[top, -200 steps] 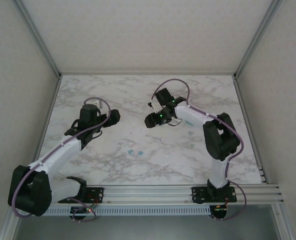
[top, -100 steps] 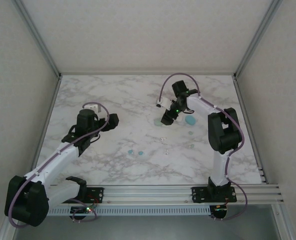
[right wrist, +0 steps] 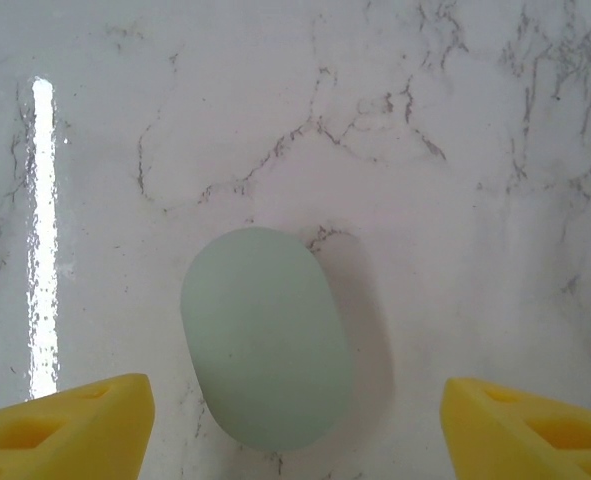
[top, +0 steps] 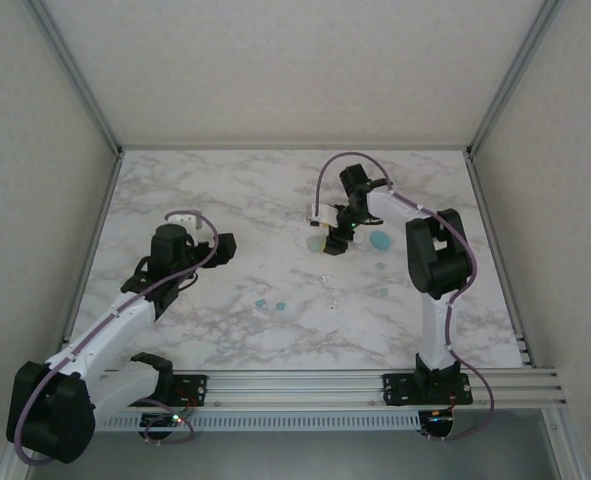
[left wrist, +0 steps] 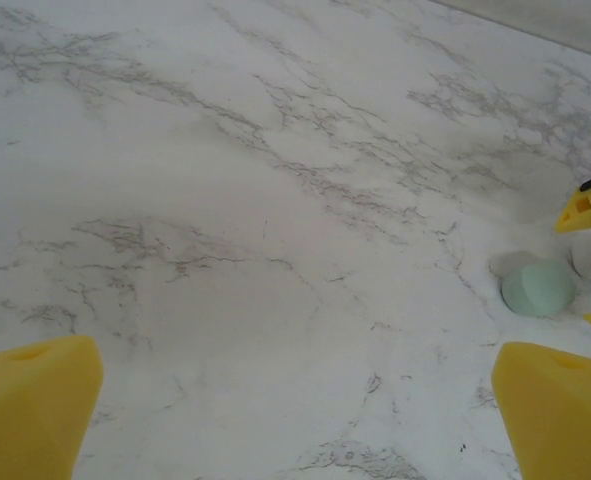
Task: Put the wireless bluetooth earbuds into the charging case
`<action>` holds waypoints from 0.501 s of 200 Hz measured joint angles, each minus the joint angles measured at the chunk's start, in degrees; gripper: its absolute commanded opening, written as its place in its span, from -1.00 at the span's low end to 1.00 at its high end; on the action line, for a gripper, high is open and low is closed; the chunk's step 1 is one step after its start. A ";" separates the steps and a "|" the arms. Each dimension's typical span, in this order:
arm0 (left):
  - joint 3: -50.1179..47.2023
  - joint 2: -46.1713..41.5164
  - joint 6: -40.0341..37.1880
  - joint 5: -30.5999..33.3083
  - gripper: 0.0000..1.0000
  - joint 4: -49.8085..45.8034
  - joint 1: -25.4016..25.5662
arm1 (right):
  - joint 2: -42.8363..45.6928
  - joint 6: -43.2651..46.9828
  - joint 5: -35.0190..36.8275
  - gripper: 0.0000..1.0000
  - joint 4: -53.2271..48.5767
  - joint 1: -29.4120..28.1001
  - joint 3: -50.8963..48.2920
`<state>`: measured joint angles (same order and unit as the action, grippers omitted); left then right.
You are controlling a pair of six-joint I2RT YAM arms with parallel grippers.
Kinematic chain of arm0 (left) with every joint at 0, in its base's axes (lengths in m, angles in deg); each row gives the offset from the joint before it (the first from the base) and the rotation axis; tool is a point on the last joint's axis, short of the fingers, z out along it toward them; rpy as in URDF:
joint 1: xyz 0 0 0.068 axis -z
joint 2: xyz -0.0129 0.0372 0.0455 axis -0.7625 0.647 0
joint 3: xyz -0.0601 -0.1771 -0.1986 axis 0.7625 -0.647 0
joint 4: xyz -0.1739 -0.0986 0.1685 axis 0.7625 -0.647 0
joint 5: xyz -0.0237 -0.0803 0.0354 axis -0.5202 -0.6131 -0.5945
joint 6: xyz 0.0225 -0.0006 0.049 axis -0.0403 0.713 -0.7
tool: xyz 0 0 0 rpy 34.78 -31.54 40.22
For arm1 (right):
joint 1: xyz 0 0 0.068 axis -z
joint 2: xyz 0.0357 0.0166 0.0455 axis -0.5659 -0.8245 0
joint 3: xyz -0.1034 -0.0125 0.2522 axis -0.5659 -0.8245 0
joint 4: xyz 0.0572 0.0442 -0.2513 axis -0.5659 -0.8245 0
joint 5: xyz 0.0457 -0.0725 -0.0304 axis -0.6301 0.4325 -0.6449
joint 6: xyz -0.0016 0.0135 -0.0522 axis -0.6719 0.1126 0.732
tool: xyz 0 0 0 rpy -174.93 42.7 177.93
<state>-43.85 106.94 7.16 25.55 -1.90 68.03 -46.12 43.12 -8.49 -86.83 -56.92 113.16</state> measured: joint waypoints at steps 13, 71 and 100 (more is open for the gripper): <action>0.00 0.00 -0.35 0.00 1.00 -0.02 -0.02 | -0.76 0.46 0.02 0.48 -0.02 -0.20 0.00; 0.00 0.90 -1.05 0.00 1.00 -0.04 0.00 | -2.84 1.05 0.07 0.22 -0.07 -1.07 0.11; 0.02 1.90 -1.22 -0.02 1.00 -0.04 0.00 | -2.84 1.22 0.11 0.05 -0.09 -1.33 0.11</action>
<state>-43.83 108.85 5.94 25.53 -1.94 68.03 -48.96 44.34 -8.38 -86.92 -58.26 113.27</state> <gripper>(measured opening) 0.999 0.555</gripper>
